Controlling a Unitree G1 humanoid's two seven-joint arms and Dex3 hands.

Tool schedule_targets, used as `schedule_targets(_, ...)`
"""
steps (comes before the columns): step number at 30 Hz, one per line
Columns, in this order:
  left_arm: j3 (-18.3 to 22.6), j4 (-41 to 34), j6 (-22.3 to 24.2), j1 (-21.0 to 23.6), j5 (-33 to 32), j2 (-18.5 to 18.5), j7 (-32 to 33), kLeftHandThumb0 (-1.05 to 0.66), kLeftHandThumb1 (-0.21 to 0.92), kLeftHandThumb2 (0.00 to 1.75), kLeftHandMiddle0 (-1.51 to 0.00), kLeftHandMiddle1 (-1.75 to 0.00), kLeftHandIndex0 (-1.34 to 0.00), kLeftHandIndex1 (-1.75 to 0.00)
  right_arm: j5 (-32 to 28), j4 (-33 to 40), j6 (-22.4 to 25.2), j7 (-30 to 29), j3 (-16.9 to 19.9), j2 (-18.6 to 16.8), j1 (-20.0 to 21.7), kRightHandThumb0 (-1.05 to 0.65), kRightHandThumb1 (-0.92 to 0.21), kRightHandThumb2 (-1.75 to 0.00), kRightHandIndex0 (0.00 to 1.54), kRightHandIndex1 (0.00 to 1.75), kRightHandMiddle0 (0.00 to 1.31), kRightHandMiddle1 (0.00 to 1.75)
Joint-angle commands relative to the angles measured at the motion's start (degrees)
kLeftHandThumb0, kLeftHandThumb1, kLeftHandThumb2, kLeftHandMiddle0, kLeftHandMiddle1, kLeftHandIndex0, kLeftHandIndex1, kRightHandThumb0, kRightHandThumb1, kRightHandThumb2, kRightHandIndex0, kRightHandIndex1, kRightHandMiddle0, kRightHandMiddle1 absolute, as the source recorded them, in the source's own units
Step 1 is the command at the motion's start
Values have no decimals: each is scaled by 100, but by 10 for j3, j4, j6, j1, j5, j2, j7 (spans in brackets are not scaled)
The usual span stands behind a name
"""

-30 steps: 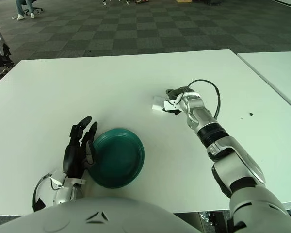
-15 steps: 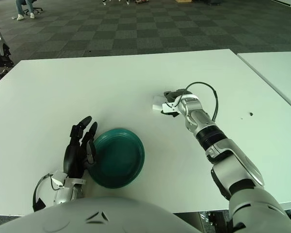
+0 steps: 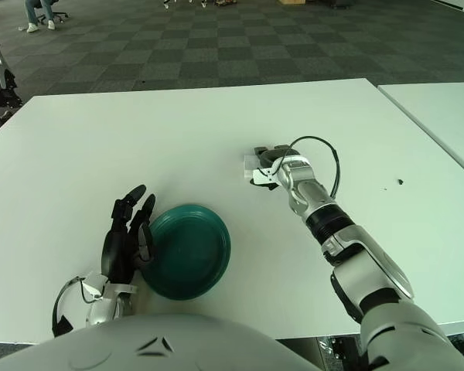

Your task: Put the charger into the plate.

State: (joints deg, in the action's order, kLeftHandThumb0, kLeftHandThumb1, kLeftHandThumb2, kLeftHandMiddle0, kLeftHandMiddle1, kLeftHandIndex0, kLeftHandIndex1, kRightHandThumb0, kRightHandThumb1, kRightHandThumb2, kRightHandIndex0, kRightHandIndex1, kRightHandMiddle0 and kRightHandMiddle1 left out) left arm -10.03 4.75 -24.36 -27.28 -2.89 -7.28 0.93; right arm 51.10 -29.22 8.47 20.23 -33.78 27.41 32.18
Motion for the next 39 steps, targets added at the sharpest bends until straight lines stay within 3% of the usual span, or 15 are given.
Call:
schedule_targets(1, 3, 60, 21, 24, -3, -23, 8, -90, 92, 93, -52, -5, 0, -82, 4, -8, -3, -8, -10, -10, -15, -105, -92, -79, 0, 0, 0, 0)
schedule_targets(10, 4, 58, 24, 26, -9, -24, 5, -89, 92, 94, -52, -4, 0, -82, 34, -68, -21, -69, -53, -25, -21, -105, -92, -78, 2, 1, 8, 5)
schedule_targets(16, 2, 59, 25, 27, -13, -28, 4, -90, 92, 93, -52, -4, 0, -84, 69, -119, -50, -116, -88, -23, -4, -99, -92, -75, 23, 13, 11, 12)
schedule_targets(18, 1, 59, 25, 28, -13, -30, 6, -91, 92, 93, -51, -3, 0, -84, 79, -130, -58, -130, -97, -22, 3, -95, -92, -72, 23, 42, 5, 37)
schedule_targets(19, 1, 60, 24, 28, -13, -31, 6, -91, 92, 93, -51, -3, 0, -84, 85, -150, -65, -145, -102, -26, 11, -95, -92, -71, 22, 46, 4, 41)
schedule_targets(21, 2, 62, 22, 28, -14, -33, 8, -90, 92, 93, -48, -2, 0, -84, 97, -216, -85, -193, -115, -41, 40, -89, -92, -67, 24, 112, 3, 90)
schedule_targets(23, 4, 63, 20, 28, -15, -33, 9, -90, 92, 93, -47, -1, 0, -83, 101, -262, -99, -230, -122, -51, 56, -85, -92, -64, 30, 143, 6, 119)
schedule_targets(24, 4, 65, 19, 29, -16, -34, 9, -90, 92, 93, -46, -1, 0, -83, 101, -298, -108, -277, -123, -55, 57, -84, -92, -63, 33, 154, 8, 132)
schedule_targets(26, 5, 68, 17, 30, -16, -34, 9, -89, 92, 92, -46, 0, 0, -83, 96, -342, -124, -356, -119, -59, 55, -79, -92, -61, 44, 164, 16, 153)
schedule_targets(27, 4, 70, 15, 30, -16, -35, 10, -89, 92, 92, -45, 0, 0, -83, 93, -353, -131, -386, -116, -59, 53, -64, -87, -65, 49, 168, 20, 161)
schedule_targets(29, 5, 74, 10, 31, -13, -36, 12, -88, 92, 92, -44, 0, 0, -83, 86, -379, -153, -437, -114, -57, 53, -51, -81, -71, 56, 171, 26, 167)
schedule_targets(34, 7, 79, 0, 32, -16, -37, 11, -88, 92, 93, -44, 0, 0, -83, 85, -420, -205, -522, -121, -52, 55, -41, -72, -80, 68, 174, 32, 173)
schedule_targets(39, 7, 82, -1, 33, -24, -39, 9, -90, 92, 93, -46, -1, 0, -85, 86, -441, -241, -561, -127, -53, 64, -40, -67, -86, 79, 175, 35, 174)
